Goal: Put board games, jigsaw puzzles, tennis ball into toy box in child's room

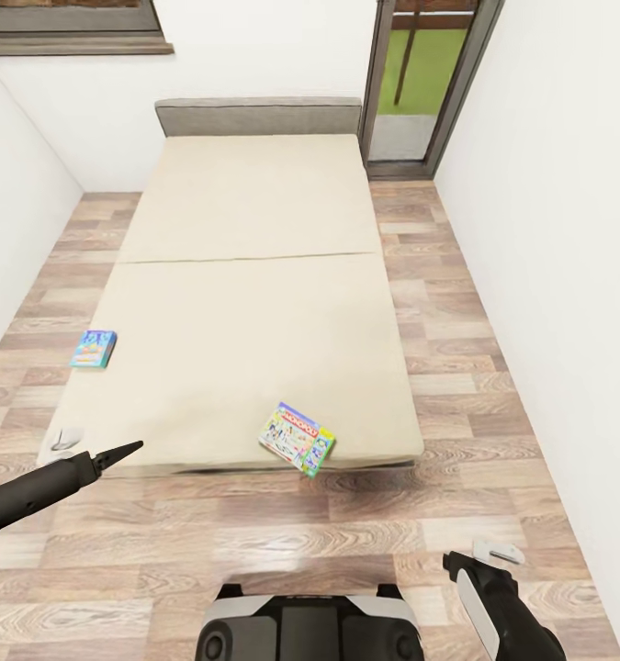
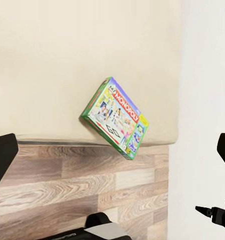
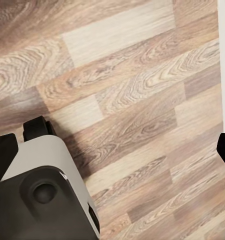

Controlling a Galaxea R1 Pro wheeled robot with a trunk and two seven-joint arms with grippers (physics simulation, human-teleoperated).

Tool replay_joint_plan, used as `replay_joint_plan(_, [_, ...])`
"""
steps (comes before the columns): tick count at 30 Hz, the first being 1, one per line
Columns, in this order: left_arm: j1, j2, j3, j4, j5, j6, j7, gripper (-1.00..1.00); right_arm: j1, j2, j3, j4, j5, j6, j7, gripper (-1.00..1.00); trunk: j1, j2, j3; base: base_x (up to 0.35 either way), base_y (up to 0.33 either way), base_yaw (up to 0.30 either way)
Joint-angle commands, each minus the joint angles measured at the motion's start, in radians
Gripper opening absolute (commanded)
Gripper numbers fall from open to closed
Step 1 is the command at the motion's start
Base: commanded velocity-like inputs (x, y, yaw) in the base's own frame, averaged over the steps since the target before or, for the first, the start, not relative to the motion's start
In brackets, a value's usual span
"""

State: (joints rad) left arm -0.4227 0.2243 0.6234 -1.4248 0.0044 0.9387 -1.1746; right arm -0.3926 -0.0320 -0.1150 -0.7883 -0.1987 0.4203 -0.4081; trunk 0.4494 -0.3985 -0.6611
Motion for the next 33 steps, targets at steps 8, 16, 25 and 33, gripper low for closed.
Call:
replay_joint_plan(8, [-0.001, 0.000, 0.001, 0.000, 0.000, 0.009, -0.004, 1.00, 0.000, -0.001, 0.001, 0.000, -0.010, 0.003, -0.006, 1.00, 0.001, -0.001, 0.012, 0.000, 0.000, 0.000])
replay_joint_plan(16, [-0.001, 0.001, 0.001, 0.000, 0.000, 0.010, -0.005, 1.00, 0.000, 0.000, 0.001, 0.000, -0.009, 0.003, -0.006, 1.00, 0.001, -0.001, 0.025, 0.000, 0.000, 0.000])
replay_joint_plan(25, [-0.001, 0.001, 0.001, 0.000, 0.002, 0.011, -0.006, 1.00, 0.000, 0.001, 0.001, 0.006, -0.007, 0.003, -0.006, 1.00, 0.001, -0.001, 0.040, 0.000, 0.000, 0.000])
replay_joint_plan(33, [-0.001, 0.001, 0.001, 0.000, 0.002, 0.011, -0.006, 1.00, 0.000, 0.005, 0.001, 0.018, -0.005, -0.005, -0.006, 1.00, 0.001, -0.001, 0.053, 0.000, 0.000, 0.000])
